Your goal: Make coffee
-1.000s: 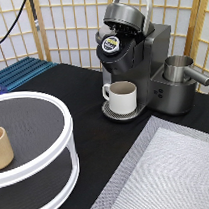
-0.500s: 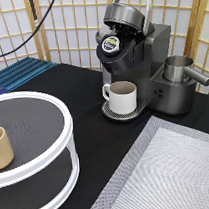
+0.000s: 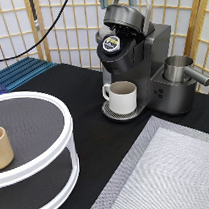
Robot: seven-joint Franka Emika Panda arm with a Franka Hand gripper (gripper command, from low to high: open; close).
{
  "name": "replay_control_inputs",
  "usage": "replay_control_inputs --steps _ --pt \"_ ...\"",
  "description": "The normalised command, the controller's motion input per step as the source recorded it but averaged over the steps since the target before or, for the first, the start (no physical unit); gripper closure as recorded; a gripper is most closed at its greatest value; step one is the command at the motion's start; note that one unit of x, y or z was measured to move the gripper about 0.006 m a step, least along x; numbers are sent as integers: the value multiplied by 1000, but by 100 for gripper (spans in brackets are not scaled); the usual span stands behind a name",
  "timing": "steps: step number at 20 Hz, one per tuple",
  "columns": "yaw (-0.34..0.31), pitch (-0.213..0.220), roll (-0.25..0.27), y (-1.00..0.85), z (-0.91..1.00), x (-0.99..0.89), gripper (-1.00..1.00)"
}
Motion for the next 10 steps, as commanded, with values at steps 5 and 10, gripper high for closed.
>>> replay_control_inputs --steps 5,10 --pt "87 154 -7 -145 -154 299 -100" --pt "71 165 42 -294 -87 191 -100"
